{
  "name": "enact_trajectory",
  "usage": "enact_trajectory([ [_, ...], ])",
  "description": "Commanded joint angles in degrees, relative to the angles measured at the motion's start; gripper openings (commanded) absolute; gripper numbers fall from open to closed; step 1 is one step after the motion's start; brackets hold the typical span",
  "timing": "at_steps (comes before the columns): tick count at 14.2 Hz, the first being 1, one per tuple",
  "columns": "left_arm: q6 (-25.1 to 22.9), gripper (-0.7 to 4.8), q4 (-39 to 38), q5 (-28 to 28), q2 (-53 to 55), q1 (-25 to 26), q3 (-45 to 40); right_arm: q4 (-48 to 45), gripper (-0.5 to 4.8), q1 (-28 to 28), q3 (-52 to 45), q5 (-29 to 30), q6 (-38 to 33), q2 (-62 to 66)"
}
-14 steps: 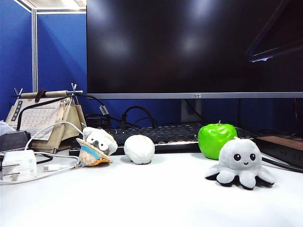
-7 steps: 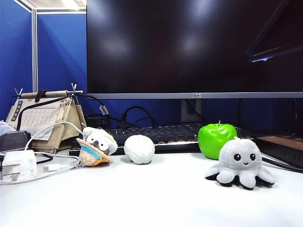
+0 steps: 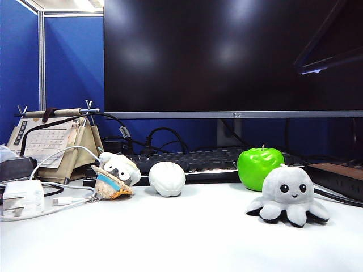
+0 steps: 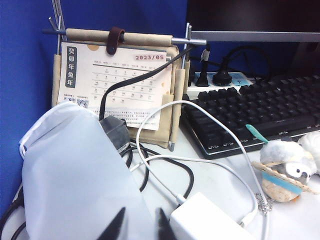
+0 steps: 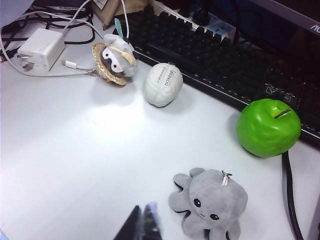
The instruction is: Place the tilting octopus upright.
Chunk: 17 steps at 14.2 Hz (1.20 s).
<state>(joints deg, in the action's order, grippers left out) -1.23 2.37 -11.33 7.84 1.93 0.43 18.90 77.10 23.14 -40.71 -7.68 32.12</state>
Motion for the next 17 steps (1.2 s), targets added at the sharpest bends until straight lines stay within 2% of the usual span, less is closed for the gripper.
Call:
enact_trajectory([
  [1,0.2,0.80,0.7,-0.1,0.0,0.0,0.0,-0.9,-0.06,0.0,0.2,-0.1,-0.2,0.0],
  [4,0.2,0.80,0.7,-0.1,0.0,0.0,0.0,-0.9,-0.06,-0.3,0.2,-0.1,-0.2,-0.8],
  [6,0.2,0.80,0.7,-0.1,0.0,0.0,0.0,-2.1,-0.05,-4.9,0.2,-0.3,0.5,-1.1],
  [7,0.2,0.80,0.7,-0.1,0.0,0.0,0.0,-7.2,-0.06,-13.3,0.2,0.9,0.4,-1.0],
  [9,0.2,0.80,0.7,-0.1,0.0,0.0,0.0,-14.5,-0.06,-27.3,0.2,10.3,0.4,-1.0],
  [10,0.2,0.80,0.6,-0.1,0.0,0.0,0.0,-19.3,-0.05,-39.0,0.2,20.1,0.4,-1.1],
  [12,0.2,0.80,0.4,0.0,0.0,0.0,0.0,-24.3,-0.06,-55.8,0.2,35.0,0.4,-1.5],
  [14,0.2,0.80,0.0,-0.3,0.0,0.0,0.0,-26.4,-0.05,-70.1,0.2,45.5,0.4,-1.5],
  [15,0.2,0.80,-0.1,-0.3,0.0,0.0,0.0,-25.6,-0.05,-79.9,0.2,53.2,0.4,-1.5],
  [17,0.2,0.80,-0.1,-0.3,0.0,0.0,0.0,-23.6,-0.05,-87.0,0.2,58.1,0.4,-1.5],
])
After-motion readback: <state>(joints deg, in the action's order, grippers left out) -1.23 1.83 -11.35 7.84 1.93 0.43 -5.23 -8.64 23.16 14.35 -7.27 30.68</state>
